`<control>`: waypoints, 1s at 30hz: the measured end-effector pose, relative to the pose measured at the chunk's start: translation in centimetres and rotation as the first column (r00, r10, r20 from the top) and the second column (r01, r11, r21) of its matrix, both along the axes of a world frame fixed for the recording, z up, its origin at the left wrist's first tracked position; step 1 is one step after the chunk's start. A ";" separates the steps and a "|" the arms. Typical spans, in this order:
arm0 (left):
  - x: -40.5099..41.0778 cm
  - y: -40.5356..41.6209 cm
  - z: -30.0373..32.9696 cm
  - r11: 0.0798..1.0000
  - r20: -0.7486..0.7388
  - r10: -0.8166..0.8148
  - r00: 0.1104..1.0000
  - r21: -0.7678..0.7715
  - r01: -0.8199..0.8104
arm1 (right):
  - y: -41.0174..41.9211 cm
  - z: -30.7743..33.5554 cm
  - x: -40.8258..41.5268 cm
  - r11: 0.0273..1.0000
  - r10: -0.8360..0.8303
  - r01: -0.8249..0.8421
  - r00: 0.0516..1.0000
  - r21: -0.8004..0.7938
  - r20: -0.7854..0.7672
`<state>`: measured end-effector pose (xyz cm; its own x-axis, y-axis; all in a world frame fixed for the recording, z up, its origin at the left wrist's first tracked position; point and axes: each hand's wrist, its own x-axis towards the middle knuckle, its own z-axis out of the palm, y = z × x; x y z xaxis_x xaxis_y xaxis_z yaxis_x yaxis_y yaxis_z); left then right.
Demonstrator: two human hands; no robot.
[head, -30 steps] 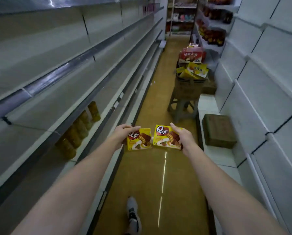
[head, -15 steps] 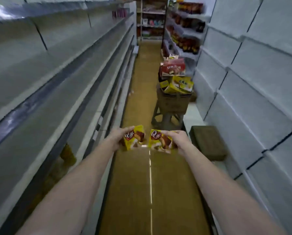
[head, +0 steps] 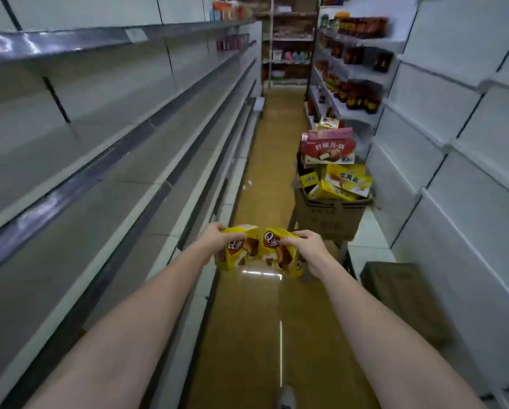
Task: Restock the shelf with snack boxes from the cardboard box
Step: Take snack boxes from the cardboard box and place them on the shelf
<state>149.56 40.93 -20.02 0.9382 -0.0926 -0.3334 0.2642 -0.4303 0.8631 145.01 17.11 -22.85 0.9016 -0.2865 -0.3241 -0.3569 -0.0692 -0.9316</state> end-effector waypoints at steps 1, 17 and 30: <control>2.2 -0.8 0.1 0.999 0.006 0.006 1.000 0.032 -0.006 | -0.8 -0.2 2.4 1.000 0.004 -0.004 1.000 0.002 0.013; 27.3 -7.8 0.9 0.982 -0.048 0.149 0.988 0.123 -0.142 | -9.9 -0.2 30.7 0.998 0.052 -0.050 0.998 0.049 -0.033; 51.0 -6.9 1.5 0.990 0.048 0.120 0.992 0.067 -0.123 | -7.8 3.5 52.3 0.999 0.025 -0.024 1.000 -0.042 0.007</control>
